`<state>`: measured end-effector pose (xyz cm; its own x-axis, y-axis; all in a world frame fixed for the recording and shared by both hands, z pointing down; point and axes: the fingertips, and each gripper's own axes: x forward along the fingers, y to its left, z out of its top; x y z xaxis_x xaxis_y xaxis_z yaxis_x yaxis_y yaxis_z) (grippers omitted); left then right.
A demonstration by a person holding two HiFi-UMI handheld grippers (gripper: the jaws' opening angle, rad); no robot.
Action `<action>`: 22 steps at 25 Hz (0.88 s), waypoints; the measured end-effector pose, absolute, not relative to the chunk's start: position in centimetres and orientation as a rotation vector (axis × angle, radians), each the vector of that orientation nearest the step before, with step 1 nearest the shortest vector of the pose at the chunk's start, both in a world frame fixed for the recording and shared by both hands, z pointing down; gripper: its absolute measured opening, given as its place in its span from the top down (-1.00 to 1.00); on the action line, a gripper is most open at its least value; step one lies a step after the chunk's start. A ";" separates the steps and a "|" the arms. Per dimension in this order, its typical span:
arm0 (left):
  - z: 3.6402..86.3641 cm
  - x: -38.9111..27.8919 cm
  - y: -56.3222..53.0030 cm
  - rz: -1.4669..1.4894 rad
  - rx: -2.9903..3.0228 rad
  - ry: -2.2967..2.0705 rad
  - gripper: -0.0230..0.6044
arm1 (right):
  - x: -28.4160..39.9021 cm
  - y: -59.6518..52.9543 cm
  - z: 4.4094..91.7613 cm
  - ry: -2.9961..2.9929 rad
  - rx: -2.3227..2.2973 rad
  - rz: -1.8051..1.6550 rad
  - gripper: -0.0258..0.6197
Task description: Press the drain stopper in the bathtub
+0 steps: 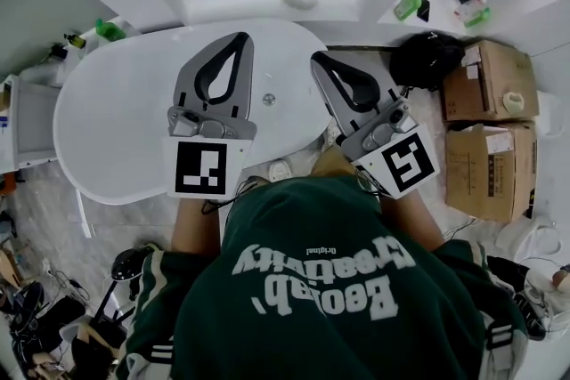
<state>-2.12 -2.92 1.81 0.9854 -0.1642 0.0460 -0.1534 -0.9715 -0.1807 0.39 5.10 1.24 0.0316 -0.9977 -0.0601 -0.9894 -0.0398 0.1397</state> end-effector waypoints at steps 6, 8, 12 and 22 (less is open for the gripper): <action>1.5 -1.6 -4.9 -0.054 -2.946 0.319 0.90 | 1.2 1.3 1.2 -2.248 2.085 -0.258 0.88; 1.9 -1.3 -5.7 -0.060 -2.939 0.364 0.90 | 1.8 0.0 1.5 -2.300 2.042 -0.269 0.88; 2.7 -0.2 -7.4 -0.076 -2.933 0.492 0.90 | 3.3 -2.4 2.1 -2.415 1.906 -0.274 0.88; 3.0 5.1 -13.3 -0.159 -2.847 0.830 0.90 | 9.2 -9.0 1.6 -2.652 1.599 -0.242 0.88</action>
<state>5.05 -13.27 2.99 0.8394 -0.5408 0.0540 -0.5226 -0.8304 -0.1932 9.17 -8.99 1.63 -0.4696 -0.8815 -0.0503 -0.8760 0.4581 0.1510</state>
